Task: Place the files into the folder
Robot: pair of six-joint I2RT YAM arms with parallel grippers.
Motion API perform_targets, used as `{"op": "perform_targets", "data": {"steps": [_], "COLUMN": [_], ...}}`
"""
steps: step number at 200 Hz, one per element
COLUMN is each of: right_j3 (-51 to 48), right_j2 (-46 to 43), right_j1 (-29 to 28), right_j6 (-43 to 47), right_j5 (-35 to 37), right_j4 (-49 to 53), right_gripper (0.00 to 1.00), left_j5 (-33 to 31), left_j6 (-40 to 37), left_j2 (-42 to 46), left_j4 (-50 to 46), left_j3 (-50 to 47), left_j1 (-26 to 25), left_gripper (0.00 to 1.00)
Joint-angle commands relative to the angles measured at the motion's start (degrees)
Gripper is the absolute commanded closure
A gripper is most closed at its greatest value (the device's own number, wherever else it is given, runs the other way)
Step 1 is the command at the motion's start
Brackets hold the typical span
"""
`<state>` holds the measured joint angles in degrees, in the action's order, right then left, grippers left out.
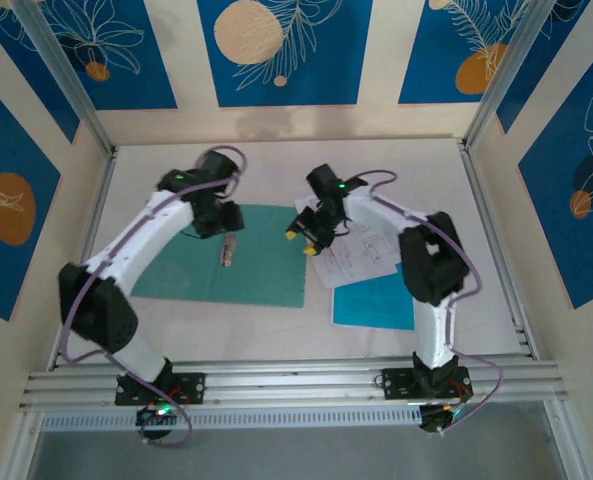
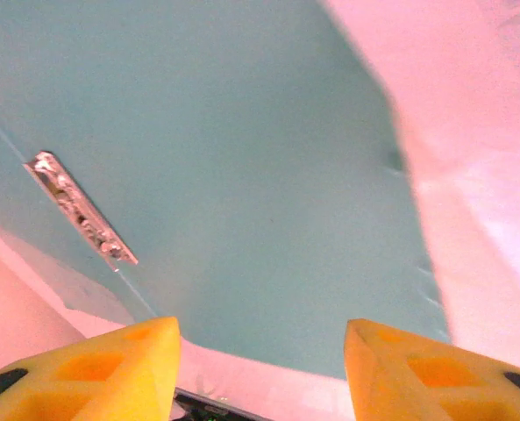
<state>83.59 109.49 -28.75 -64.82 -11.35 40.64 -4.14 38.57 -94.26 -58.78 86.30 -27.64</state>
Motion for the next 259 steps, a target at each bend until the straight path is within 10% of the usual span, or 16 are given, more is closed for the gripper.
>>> {"op": "perform_targets", "data": {"steps": [1,101,259], "right_j3": [-8.6,-37.3,-34.9], "right_j2": [-7.3,-26.5,-14.2], "right_j1": [4.6,20.4,24.9], "right_j6": [-1.0,-3.4,0.7], "right_j5": [2.7,6.4,6.7], "right_j4": [1.2,3.8,4.2], "right_gripper": [0.47,0.58,0.71], "left_j5": [2.2,2.4,3.0], "left_j6": [0.5,-5.8,-6.3], "left_j2": [-6.4,-31.9,-29.3], "left_j4": [2.3,2.4,11.2], "left_j3": [3.0,16.9,0.9], "left_j1": [-2.8,-11.4,-20.9], "left_gripper": [0.52,0.57,0.66]}}
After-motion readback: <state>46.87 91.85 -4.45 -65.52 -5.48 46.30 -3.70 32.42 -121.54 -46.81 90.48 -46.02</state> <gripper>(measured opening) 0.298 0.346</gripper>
